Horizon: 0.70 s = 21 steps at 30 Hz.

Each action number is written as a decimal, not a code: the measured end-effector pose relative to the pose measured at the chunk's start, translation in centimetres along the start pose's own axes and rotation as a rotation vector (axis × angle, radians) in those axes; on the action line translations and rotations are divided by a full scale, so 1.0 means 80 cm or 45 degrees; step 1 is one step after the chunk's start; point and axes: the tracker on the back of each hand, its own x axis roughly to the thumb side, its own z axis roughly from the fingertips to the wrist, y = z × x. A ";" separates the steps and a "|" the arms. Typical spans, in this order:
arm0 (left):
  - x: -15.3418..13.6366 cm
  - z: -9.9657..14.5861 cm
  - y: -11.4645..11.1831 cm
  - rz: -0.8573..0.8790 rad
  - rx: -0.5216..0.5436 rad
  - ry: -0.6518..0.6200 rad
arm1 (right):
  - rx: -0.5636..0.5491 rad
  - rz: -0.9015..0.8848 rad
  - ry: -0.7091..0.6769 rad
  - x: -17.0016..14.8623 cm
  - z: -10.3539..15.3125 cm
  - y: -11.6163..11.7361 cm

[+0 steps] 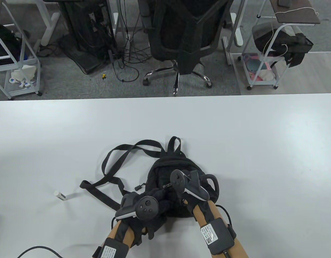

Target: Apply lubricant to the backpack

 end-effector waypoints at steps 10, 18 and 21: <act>0.000 -0.001 0.000 -0.003 -0.003 0.008 | 0.010 -0.010 0.045 -0.018 0.000 -0.002; 0.000 -0.001 0.000 -0.013 -0.006 0.003 | 0.012 -0.026 0.085 -0.037 0.001 -0.006; 0.001 -0.002 0.000 -0.022 -0.006 0.005 | 0.009 -0.019 0.090 -0.041 0.003 -0.007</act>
